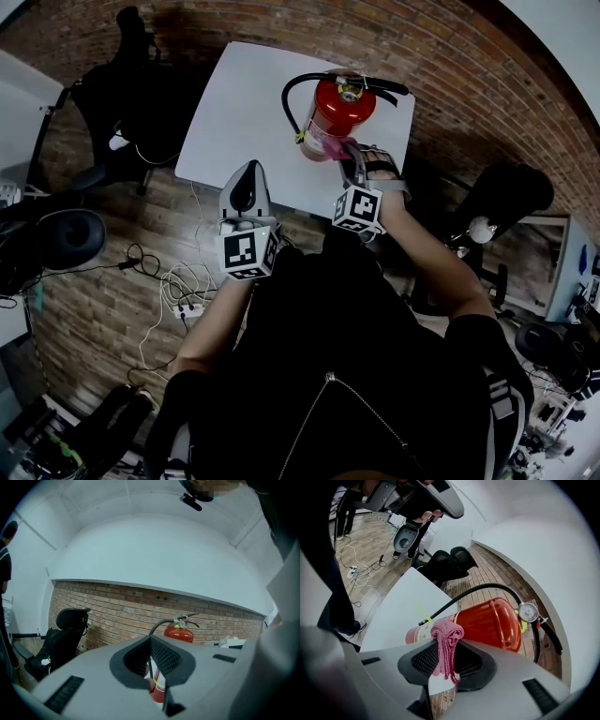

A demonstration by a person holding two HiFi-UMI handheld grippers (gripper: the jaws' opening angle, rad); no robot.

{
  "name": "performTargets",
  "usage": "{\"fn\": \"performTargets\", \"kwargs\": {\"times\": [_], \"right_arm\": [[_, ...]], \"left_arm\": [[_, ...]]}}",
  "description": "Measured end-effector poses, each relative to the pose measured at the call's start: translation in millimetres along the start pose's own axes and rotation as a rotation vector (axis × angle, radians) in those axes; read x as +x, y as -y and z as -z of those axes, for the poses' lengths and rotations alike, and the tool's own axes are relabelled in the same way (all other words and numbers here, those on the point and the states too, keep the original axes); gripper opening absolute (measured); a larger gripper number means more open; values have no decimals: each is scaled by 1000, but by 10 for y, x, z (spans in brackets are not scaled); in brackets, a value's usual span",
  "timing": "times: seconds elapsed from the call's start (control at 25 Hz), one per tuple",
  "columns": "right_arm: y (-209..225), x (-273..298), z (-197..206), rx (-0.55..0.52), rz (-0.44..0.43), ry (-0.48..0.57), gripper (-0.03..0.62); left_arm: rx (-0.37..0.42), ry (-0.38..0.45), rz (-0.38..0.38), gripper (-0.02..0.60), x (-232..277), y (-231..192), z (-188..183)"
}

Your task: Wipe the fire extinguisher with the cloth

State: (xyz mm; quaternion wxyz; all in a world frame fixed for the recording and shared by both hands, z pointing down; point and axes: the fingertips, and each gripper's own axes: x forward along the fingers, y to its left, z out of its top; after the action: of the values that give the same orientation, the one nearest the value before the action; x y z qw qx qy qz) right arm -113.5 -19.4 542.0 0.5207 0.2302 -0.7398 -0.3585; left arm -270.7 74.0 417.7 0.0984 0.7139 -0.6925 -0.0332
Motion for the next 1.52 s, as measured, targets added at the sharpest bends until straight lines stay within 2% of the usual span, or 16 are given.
{"fn": "performTargets", "kwargs": {"times": [0.92,1.28,1.52], "right_arm": [[692,-584,-236,58,125,2,104],[1026,-760,-268,91,223,1,104],[1143,-849,-396,163,205,36,104]], "left_arm": [[-1,30,35,11,-2,52,-105],[2,48,39,11,40,27,-185],[-1,57,31,11,31,-28,-238]]}}
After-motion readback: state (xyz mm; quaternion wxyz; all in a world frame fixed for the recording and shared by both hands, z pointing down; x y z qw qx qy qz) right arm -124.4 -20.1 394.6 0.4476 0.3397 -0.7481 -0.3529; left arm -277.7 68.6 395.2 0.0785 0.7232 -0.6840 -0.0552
